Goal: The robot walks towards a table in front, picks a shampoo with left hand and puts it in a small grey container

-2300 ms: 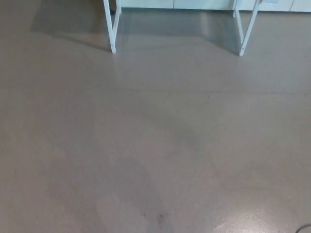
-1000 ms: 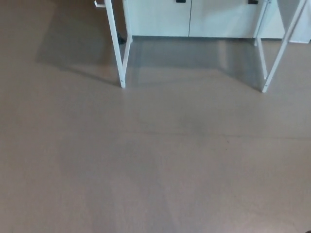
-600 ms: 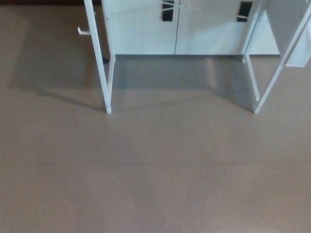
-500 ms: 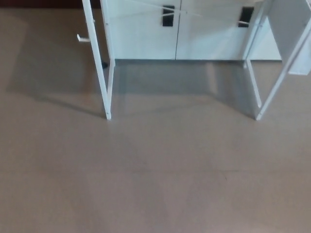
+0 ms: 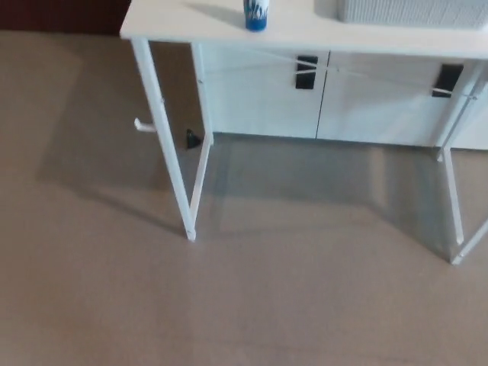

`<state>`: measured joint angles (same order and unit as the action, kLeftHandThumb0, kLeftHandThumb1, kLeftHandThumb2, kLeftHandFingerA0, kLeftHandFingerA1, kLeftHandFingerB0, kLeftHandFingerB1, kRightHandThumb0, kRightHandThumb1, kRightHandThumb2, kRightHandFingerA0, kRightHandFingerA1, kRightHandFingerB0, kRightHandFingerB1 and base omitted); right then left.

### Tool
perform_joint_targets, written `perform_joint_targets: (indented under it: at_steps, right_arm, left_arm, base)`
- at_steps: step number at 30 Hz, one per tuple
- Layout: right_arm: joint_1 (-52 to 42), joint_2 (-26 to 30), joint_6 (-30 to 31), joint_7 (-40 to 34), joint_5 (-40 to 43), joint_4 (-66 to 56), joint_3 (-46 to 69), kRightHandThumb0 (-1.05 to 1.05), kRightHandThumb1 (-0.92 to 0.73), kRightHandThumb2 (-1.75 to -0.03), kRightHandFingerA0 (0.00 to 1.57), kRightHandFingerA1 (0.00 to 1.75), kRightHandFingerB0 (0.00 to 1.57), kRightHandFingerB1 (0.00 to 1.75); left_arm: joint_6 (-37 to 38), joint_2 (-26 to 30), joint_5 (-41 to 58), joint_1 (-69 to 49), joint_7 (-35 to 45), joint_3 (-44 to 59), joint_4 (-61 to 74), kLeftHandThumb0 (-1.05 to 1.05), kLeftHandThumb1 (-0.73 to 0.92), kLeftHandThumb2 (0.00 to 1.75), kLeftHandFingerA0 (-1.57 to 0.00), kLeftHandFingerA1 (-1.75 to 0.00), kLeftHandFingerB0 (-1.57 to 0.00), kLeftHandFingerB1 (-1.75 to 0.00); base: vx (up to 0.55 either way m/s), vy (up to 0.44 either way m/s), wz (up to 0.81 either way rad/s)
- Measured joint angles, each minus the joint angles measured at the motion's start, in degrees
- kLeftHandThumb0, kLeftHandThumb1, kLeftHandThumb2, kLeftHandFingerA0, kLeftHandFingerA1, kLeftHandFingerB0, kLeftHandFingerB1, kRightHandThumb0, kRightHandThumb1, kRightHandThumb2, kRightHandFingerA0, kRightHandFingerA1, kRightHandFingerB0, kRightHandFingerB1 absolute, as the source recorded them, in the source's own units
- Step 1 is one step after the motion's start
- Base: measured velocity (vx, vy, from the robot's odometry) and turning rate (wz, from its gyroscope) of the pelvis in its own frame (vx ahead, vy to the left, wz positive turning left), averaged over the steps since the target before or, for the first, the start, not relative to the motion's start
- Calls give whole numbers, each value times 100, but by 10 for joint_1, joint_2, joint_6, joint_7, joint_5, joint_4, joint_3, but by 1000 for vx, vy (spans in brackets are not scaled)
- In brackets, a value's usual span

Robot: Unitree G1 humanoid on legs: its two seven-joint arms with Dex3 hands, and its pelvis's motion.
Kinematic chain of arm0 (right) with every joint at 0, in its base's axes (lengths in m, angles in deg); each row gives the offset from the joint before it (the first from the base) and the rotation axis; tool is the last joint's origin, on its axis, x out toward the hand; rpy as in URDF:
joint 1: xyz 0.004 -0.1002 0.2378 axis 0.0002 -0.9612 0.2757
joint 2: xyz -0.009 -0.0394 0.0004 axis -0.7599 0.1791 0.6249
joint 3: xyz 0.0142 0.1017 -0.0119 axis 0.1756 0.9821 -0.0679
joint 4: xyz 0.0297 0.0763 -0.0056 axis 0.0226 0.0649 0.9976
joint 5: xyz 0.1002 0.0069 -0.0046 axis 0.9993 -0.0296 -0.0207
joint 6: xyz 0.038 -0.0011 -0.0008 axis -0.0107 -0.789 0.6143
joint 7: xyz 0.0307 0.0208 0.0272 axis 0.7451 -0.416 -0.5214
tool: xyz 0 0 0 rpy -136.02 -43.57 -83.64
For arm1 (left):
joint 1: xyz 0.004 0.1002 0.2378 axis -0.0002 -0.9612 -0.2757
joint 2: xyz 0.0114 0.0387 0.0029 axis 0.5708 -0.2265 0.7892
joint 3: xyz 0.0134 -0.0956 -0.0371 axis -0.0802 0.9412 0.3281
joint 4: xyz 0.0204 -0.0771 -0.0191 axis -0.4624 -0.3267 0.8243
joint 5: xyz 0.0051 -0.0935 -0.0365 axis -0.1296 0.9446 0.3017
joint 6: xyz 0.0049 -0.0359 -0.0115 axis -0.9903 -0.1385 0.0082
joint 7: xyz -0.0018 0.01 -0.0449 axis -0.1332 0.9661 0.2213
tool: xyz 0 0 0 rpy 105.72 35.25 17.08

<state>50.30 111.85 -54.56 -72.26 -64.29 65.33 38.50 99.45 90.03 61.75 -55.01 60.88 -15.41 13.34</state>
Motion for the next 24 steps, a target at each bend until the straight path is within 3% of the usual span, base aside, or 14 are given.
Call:
perform_joint_targets:
  at_steps: [4,5,13,14,18,19,20,21,22,23,24]
  right_arm:
    - [-7,1,1,1,-3,2,-5,-25,-72,-61,61,43,47,38]
    - [-7,2,0,1,-3,1,-5,-25,-71,-61,62,43,48,37]
    - [-16,-1,-2,5,-6,0,-18,-27,-73,-61,62,42,49,37]
    - [-17,-1,-2,6,-7,0,-19,-28,-73,-61,62,42,49,37]
    - [-18,-1,-2,6,-11,-1,-27,-27,-72,-61,63,43,49,38]
    - [-18,-1,-2,6,-12,-1,-29,-27,-71,-61,63,43,49,38]
    - [-18,0,-2,6,-12,-1,-30,-27,-71,-61,63,43,49,38]
    - [-15,-3,-3,6,-13,-1,-32,-27,-72,-61,62,42,49,38]
    - [-13,-1,-4,6,-13,-2,-33,-27,-72,-61,62,42,49,38]
    - [-11,0,-4,6,-14,-3,-34,-27,-73,-61,62,42,48,37]
    - [-8,0,-5,6,-14,-3,-35,-27,-73,-61,63,43,49,37]
  left_arm:
    - [0,-1,0,-3,1,1,-2,-21,60,58,-55,-41,-42,-35]
    - [0,-3,0,-1,0,1,-2,-25,58,58,-65,-42,-42,-35]
    - [23,1,-11,-13,-14,-13,4,-30,55,57,-66,-42,-40,-34]
    - [25,1,-11,-18,-16,-13,3,-40,45,72,-65,-54,-34,-43]
    - [34,0,-13,-34,-21,-13,3,-41,47,70,-56,-49,-33,-41]
    - [37,-1,-13,-40,-21,-13,3,-32,55,57,-58,-39,-37,-33]
    - [38,-2,-13,-41,-21,-13,4,-32,55,57,-58,-39,-37,-33]
    - [42,-4,-14,-42,-22,-14,4,-40,47,69,-50,-47,-31,-40]
    - [45,-5,-14,-41,-22,-14,5,-40,47,69,-50,-47,-31,-40]
    - [49,-6,-14,-40,-22,-14,6,-33,55,57,-55,-39,-36,-33]
    - [51,-8,-14,-41,-21,-14,5,-33,57,60,-57,-41,-36,-34]
  base:
    - [491,152,-30]
    - [517,268,30]
    - [441,194,-15]
    - [326,48,8]
    - [307,-34,17]
    - [438,-56,44]
    - [401,-93,-11]
    - [375,-106,85]
    - [361,-100,47]
    - [355,-103,15]
    - [338,-92,0]
